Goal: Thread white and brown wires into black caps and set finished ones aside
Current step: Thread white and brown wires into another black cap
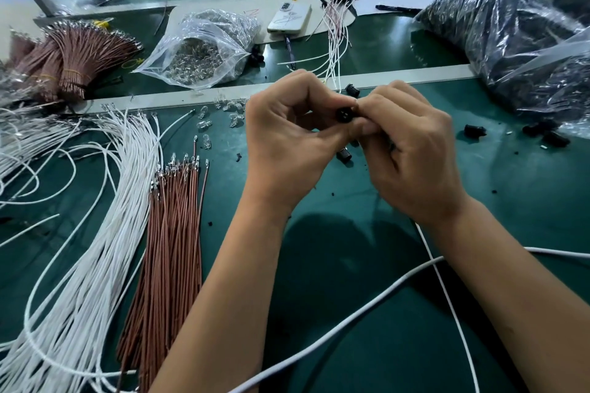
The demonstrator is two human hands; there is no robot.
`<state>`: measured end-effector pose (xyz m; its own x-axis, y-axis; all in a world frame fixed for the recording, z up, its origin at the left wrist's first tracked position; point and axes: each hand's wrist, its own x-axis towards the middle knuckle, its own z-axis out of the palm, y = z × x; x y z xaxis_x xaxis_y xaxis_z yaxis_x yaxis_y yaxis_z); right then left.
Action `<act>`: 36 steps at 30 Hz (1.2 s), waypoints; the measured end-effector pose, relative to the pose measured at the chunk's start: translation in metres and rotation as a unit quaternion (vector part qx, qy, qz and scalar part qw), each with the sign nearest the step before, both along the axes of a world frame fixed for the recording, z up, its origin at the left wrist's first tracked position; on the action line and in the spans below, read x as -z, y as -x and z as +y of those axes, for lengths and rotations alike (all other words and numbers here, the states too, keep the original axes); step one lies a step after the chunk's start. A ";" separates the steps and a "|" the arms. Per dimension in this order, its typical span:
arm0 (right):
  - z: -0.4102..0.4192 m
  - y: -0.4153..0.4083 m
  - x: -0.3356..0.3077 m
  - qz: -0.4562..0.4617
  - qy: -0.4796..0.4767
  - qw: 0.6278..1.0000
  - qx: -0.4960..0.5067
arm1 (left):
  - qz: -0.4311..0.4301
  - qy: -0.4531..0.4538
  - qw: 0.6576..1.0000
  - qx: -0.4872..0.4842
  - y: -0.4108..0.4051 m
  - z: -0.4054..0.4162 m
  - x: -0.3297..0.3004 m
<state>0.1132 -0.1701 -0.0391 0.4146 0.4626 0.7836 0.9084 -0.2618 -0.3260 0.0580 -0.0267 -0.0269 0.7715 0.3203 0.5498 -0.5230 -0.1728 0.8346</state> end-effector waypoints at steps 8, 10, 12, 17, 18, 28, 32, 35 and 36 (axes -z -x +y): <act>-0.005 -0.002 -0.003 0.064 0.024 0.995 -0.069 | 0.045 0.096 0.992 0.069 0.001 0.006 0.000; -0.005 -0.002 -0.005 0.096 0.043 0.991 -0.082 | 0.082 0.098 0.990 0.060 0.000 0.010 0.002; -0.005 -0.001 -0.004 0.126 0.064 0.987 -0.075 | 0.117 0.107 0.985 0.075 -0.001 0.012 0.005; -0.004 -0.002 -0.002 0.144 0.100 0.984 -0.032 | 0.125 0.123 0.977 0.118 -0.001 0.019 0.010; -0.004 -0.002 -0.002 0.132 0.106 0.985 -0.025 | 0.120 0.114 0.980 0.107 -0.001 0.019 0.010; -0.004 -0.006 0.001 0.076 0.058 0.995 -0.011 | 0.082 0.037 0.994 0.059 0.002 0.011 0.005; -0.006 -0.009 0.001 0.038 0.023 0.999 -0.001 | 0.067 0.032 0.994 0.078 0.003 0.008 0.002; -0.006 -0.009 0.001 0.022 0.015 1.000 -0.003 | 0.061 0.026 0.994 0.084 0.002 0.008 0.002; -0.006 -0.010 0.001 0.023 0.017 1.000 -0.002 | 0.058 0.022 0.994 0.086 0.002 0.008 0.003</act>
